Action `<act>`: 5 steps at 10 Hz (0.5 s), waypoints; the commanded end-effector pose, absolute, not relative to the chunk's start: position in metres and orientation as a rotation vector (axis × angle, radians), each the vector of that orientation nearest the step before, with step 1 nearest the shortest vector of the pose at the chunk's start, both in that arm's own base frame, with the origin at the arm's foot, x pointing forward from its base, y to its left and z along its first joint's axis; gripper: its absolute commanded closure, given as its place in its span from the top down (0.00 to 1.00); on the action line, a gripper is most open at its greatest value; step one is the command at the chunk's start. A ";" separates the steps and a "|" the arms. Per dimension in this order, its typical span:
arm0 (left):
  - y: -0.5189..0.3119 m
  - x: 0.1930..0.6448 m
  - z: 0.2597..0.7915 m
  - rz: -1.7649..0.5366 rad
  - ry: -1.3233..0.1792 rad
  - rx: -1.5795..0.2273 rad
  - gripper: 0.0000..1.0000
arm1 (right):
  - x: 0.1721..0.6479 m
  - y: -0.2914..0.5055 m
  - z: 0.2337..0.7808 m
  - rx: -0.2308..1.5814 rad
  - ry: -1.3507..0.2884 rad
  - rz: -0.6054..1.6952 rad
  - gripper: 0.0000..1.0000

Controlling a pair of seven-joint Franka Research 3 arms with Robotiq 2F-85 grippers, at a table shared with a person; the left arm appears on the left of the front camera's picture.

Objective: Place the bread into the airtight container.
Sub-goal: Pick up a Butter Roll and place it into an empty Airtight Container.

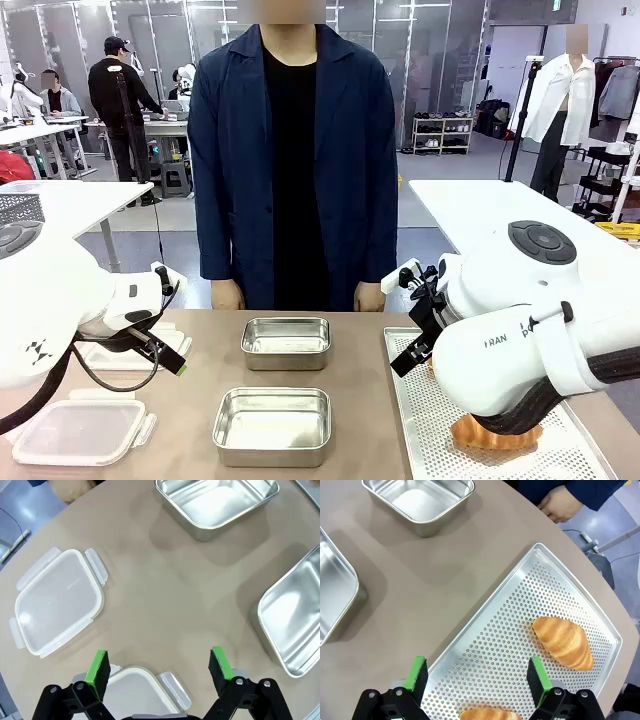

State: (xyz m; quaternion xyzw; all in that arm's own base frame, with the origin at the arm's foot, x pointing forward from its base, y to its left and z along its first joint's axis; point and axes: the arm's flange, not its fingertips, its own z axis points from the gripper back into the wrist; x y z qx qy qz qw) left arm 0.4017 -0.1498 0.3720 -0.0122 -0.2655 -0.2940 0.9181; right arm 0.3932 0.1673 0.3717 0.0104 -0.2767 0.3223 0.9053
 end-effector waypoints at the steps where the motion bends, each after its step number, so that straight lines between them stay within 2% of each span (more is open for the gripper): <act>1: -0.150 0.402 0.372 -0.605 -0.546 -0.025 1.00 | 0.393 0.167 0.372 0.022 -0.572 0.666 1.00; 5: -0.150 0.402 0.372 -0.605 -0.546 -0.025 1.00 | 0.393 0.167 0.372 0.022 -0.572 0.666 1.00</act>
